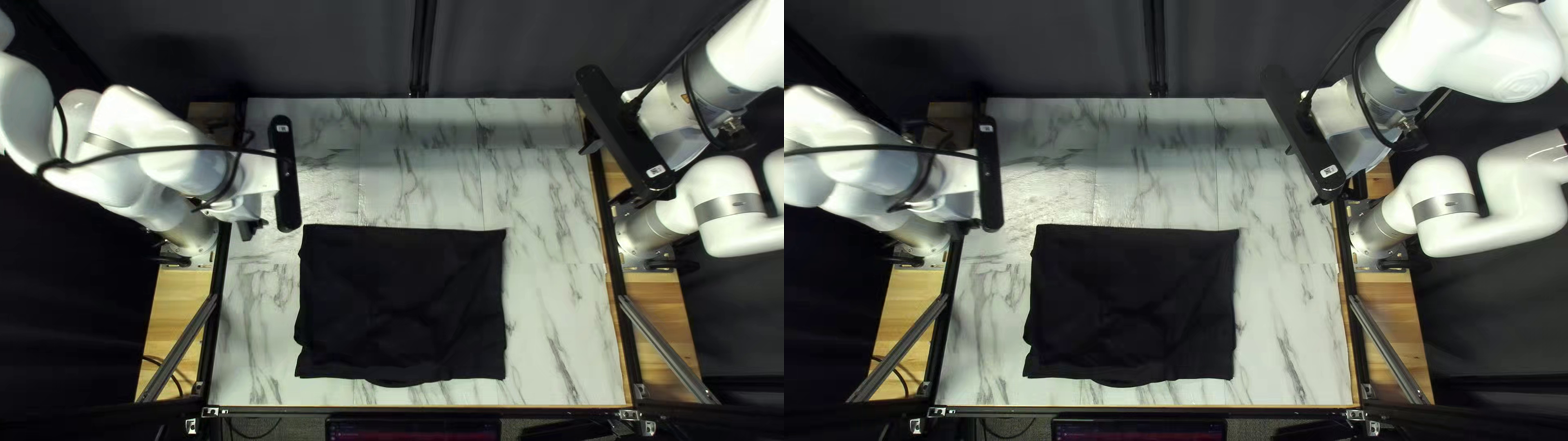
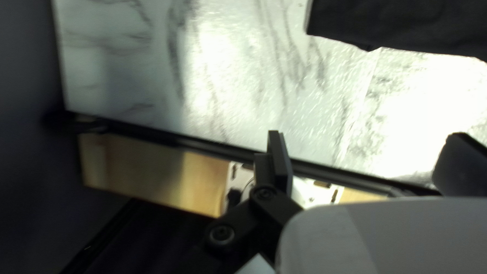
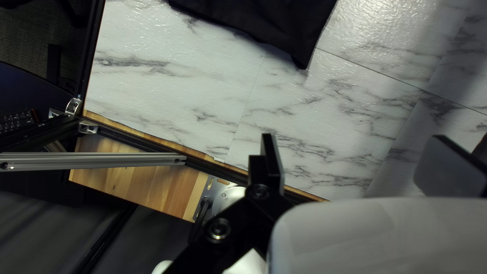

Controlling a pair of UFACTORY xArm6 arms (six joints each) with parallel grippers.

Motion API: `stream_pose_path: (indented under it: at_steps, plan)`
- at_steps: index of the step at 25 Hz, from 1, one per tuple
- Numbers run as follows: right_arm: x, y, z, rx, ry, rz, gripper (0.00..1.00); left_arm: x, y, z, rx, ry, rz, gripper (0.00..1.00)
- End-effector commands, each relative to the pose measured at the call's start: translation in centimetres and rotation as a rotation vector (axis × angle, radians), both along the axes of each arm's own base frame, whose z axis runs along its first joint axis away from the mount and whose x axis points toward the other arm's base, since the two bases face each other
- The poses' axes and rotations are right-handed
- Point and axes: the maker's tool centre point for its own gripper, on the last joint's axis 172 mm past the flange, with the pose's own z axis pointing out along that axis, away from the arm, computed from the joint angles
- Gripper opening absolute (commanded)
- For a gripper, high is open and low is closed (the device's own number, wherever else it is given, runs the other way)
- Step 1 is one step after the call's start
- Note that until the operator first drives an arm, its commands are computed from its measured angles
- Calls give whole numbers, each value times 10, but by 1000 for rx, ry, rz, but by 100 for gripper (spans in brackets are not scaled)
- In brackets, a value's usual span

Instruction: Fold t-shirt

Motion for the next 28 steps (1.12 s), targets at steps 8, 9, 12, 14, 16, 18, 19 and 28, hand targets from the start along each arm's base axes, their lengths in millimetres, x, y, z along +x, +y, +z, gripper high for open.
stream_pose_path:
  at_steps: [8, 9, 12, 14, 16, 18, 19, 28]
  plan:
    - [0, 0, 0, 0, 0, 0, 100, 23, -11, -54, -91, 42, 120, 100]
    - [0, 0, 0, 0, 0, 0, 100, 23, -11, -54, -91, 42, 120, 100]
    - [0, 0, 0, 0, 0, 0, 100, 23, -11, -54, -91, 42, 120, 100]
    - [0, 0, 0, 0, 0, 0, 100, 28, -17, -68, -119, 16, 113, 100]
    - [0, 0, 0, 0, 0, 0, 100, 34, -21, -83, -153, -23, 115, 100]
    - [0, 0, 0, 0, 0, 0, 100, 44, -26, -105, -203, -79, 140, 100]
    - [0, 0, 0, 0, 0, 0, 100, 49, -27, -112, -220, -96, 153, 100]
    - [0, 0, 0, 0, 0, 0, 100, 61, -26, -142, -233, -99, 246, 100]
